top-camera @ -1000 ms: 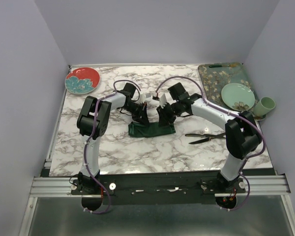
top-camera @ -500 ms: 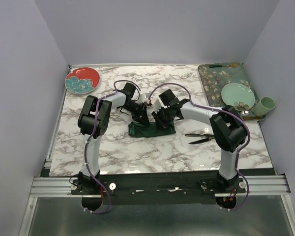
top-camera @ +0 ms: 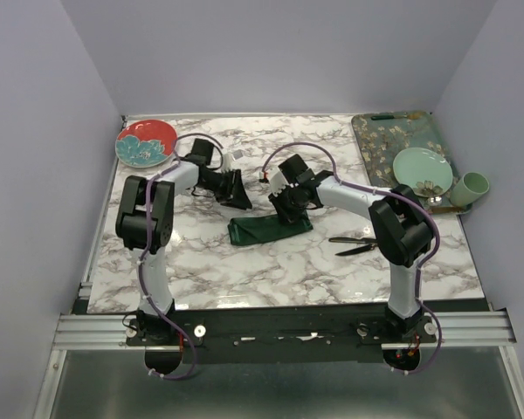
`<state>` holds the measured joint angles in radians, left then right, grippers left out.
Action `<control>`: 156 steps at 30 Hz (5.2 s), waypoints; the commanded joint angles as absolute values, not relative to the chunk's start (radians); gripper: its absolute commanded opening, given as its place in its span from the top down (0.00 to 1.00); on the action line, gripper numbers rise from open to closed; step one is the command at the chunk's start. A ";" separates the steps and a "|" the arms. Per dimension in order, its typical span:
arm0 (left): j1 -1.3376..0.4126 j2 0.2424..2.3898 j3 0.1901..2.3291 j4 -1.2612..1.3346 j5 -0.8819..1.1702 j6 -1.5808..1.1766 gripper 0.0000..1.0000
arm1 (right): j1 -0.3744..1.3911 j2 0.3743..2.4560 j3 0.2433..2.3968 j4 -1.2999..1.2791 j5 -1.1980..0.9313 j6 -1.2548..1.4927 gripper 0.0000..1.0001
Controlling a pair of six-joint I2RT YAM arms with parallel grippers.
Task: Fold the napkin into a case and place the utensils inside
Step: Smooth out the smaller rectangle-folded napkin at the center of the board.
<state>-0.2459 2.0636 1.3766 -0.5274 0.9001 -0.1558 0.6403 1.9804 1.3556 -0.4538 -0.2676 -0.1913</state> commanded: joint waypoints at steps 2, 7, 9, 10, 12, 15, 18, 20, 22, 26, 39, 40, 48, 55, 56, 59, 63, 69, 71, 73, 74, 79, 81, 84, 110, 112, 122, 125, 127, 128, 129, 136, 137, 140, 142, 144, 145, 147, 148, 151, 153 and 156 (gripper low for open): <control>-0.183 1.876 1.257 -0.434 0.929 -0.242 0.64 | 0.643 2.017 1.350 -0.532 -0.215 -0.170 0.85; -0.228 1.836 1.115 -0.379 0.996 -0.327 0.87 | 0.644 2.020 1.348 -0.534 -0.216 -0.153 0.85; -0.256 1.844 1.094 -0.324 0.988 -0.366 0.89 | 0.643 2.020 1.347 -0.532 -0.209 -0.155 0.85; -0.261 1.851 1.088 -0.310 0.977 -0.379 0.90 | 0.643 2.022 1.347 -0.532 -0.204 -0.153 0.84; -0.265 1.900 1.095 -0.304 0.936 -0.397 0.93 | 0.644 2.022 1.347 -0.532 -0.199 -0.153 0.84; -0.265 1.979 1.124 -0.342 0.891 -0.370 0.98 | 0.643 2.014 1.354 -0.532 -0.176 -0.158 0.83; -0.267 2.026 1.128 -0.356 0.864 -0.350 1.00 | 0.644 1.985 1.367 -0.538 -0.138 -0.175 0.82; -0.264 2.043 1.124 -0.357 0.844 -0.345 1.00 | 0.646 1.967 1.361 -0.545 -0.105 -0.196 0.81; -0.265 2.054 1.126 -0.364 0.839 -0.339 1.00 | 0.646 1.959 1.350 -0.552 -0.080 -0.215 0.81; -0.265 2.072 1.144 -0.391 0.815 -0.318 1.00 | 0.644 1.942 1.312 -0.557 -0.011 -0.245 0.81; -0.262 2.085 1.184 -0.446 0.773 -0.258 1.00 | 0.644 1.913 1.256 -0.541 0.060 -0.242 0.81; -0.264 2.083 1.189 -0.451 0.770 -0.252 1.00 | 0.644 1.904 1.255 -0.541 0.048 -0.245 0.81; -0.265 2.108 1.249 -0.508 0.764 -0.186 1.00 | 0.644 1.776 1.391 -0.592 -0.288 -0.189 0.69; -0.265 2.125 1.278 -0.528 0.776 -0.160 1.00 | 0.644 1.882 1.442 -0.607 -0.491 -0.149 0.72; -0.265 2.128 1.287 -0.537 0.779 -0.155 1.00 | 0.646 1.896 1.448 -0.607 -0.494 -0.141 0.73; -0.262 2.126 1.307 -0.558 0.796 -0.127 0.96 | 0.646 1.957 1.448 -0.606 -0.476 -0.123 0.74; -0.258 2.117 1.322 -0.574 0.825 -0.100 0.90 | 0.644 2.020 1.450 -0.623 -0.419 -0.098 0.75; -0.244 2.050 1.335 -0.623 0.992 -0.005 0.69 | 0.646 2.083 1.462 -0.669 -0.380 -0.063 0.78; -0.244 1.999 1.322 -0.633 1.029 -0.005 0.67 | 0.644 2.086 1.456 -0.673 -0.377 -0.054 0.79; -0.245 1.968 1.306 -0.632 1.077 -0.012 0.68 | 0.646 2.086 1.453 -0.673 -0.379 -0.046 0.79; -0.248 1.945 1.283 -0.630 1.091 -0.021 0.69 | 0.646 2.088 1.451 -0.673 -0.379 -0.041 0.79; -0.276 1.937 1.210 -0.594 1.120 -0.078 0.77 | 0.644 2.094 1.453 -0.669 -0.380 -0.032 0.80; -0.275 1.965 1.171 -0.554 1.102 -0.097 0.80 | 0.643 2.094 1.460 -0.667 -0.374 -0.032 0.80; -0.252 2.023 1.144 -0.514 1.048 -0.101 0.83 | 0.640 2.095 1.460 -0.667 -0.365 -0.040 0.80; -0.230 2.141 1.170 -0.517 0.937 -0.120 0.99 | 0.351 1.971 1.375 -0.604 -0.819 0.207 0.66; -0.230 2.141 1.172 -0.515 0.936 -0.124 0.99 | 0.351 2.009 1.361 -0.600 -0.802 0.210 0.67; -0.227 2.140 1.198 -0.526 0.968 -0.112 0.97 | 0.307 2.171 1.333 -0.574 -0.790 0.268 0.71; -0.227 2.126 1.216 -0.549 1.009 -0.078 0.95 | 0.296 2.192 1.335 -0.574 -0.808 0.275 0.72; -0.227 2.097 1.242 -0.568 1.034 -0.055 0.94 | 0.291 2.194 1.336 -0.574 -0.804 0.268 0.73; -0.227 2.057 1.246 -0.566 1.058 -0.048 0.93 | 0.291 2.192 1.335 -0.574 -0.801 0.268 0.73; -0.227 2.040 1.258 -0.569 1.077 -0.048 0.93 | 0.290 2.192 1.335 -0.575 -0.802 0.267 0.73; -0.334 1.993 1.279 -0.526 1.114 -0.150 0.87 | 0.290 2.197 1.345 -0.574 -0.781 0.265 0.74; -0.347 2.002 1.276 -0.509 1.106 -0.167 0.86 | 0.290 2.194 1.347 -0.574 -0.773 0.265 0.74; -0.376 2.034 1.256 -0.414 1.069 -0.242 0.84 | 0.290 2.197 1.351 -0.575 -0.759 0.264 0.74; -0.373 2.065 1.258 -0.379 1.066 -0.281 0.84 | 0.290 2.200 1.356 -0.577 -0.746 0.262 0.74; -0.365 2.107 1.267 -0.386 1.057 -0.276 0.84 | 0.290 2.204 1.359 -0.583 -0.729 0.252 0.74; -0.356 2.121 1.266 -0.387 1.052 -0.275 0.84 | 0.290 2.204 1.362 -0.589 -0.715 0.247 0.75; -0.328 2.172 1.276 -0.432 1.036 -0.232 0.83 | 0.290 2.212 1.365 -0.601 -0.704 0.242 0.75; -0.321 2.183 1.270 -0.433 1.029 -0.221 0.83 | 0.290 2.212 1.368 -0.601 -0.690 0.242 0.75; -0.310 2.218 1.253 -0.443 1.015 -0.189 0.83 | 0.290 2.221 1.376 -0.607 -0.683 0.236 0.76; -0.310 2.232 1.247 -0.449 1.016 -0.178 0.84 | 0.290 2.220 1.382 -0.612 -0.695 0.223 0.76; -0.308 2.235 1.243 -0.446 1.008 -0.172 0.84 | 0.290 2.186 1.391 -0.611 -0.784 0.203 0.75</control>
<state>-0.3153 2.1784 1.2690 -0.4267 1.1347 -0.2344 0.2955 2.1616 1.3823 -0.6231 -0.8715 0.2794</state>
